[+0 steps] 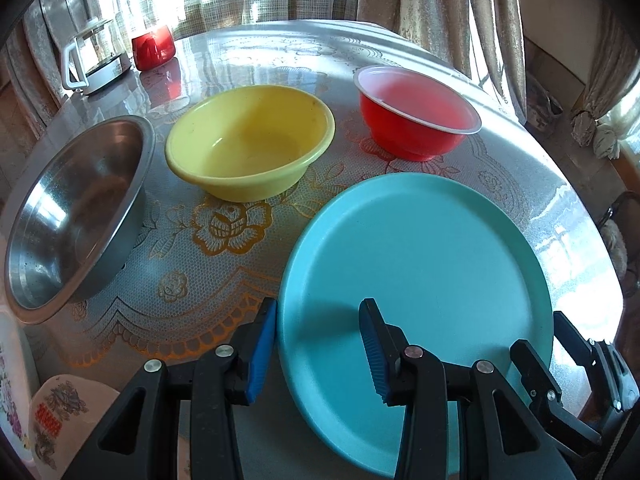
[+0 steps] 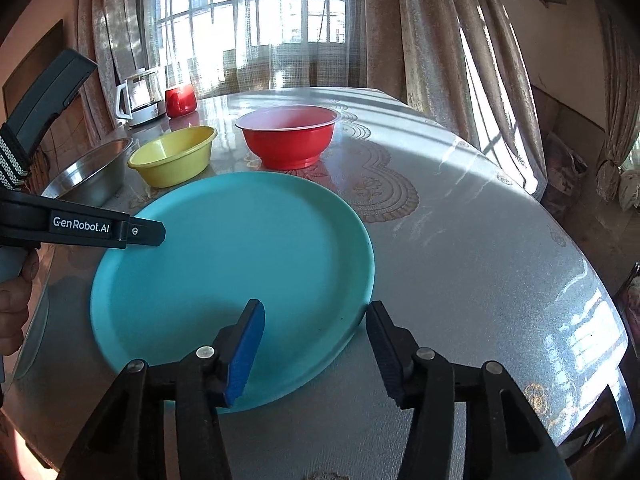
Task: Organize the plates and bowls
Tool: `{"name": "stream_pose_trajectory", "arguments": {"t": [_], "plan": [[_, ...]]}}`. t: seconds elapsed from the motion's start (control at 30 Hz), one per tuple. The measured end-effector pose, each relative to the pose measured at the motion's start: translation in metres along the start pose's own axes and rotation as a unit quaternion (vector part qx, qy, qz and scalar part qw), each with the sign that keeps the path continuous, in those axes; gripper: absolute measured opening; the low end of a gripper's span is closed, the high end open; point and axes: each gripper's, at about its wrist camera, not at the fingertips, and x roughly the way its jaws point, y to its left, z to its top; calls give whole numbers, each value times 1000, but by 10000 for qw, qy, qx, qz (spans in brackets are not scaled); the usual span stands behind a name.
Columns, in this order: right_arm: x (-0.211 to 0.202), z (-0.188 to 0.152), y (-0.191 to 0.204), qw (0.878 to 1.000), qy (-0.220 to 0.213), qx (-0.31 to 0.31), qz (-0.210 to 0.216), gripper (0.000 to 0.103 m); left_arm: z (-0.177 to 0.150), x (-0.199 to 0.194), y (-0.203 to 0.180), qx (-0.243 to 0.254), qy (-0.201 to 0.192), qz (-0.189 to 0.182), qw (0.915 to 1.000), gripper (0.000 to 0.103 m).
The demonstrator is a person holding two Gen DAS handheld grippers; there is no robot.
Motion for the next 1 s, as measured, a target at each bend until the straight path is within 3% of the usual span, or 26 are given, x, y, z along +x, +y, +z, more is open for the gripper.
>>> {"name": "stream_pose_trajectory", "arguments": {"t": [0.07, 0.2, 0.47, 0.63, 1.0], "plan": [[3, 3, 0, 10000, -5, 15, -26, 51, -1, -1, 4, -190, 4, -34, 9998, 42], [3, 4, 1, 10000, 19, -2, -50, 51, -6, -5, -5, 1, -63, 251, 9997, 42], [6, 7, 2, 9999, 103, 58, -121, 51, -13, -10, -4, -182, 10, 345, 9992, 42], [5, 6, 3, 9998, 75, 64, -172, 51, -28, -19, -14, 67, -204, 626, 9978, 42], [3, 3, 6, 9996, -23, -11, -278, 51, -52, -54, -20, 121, -845, 843, 9928, 42]]}}
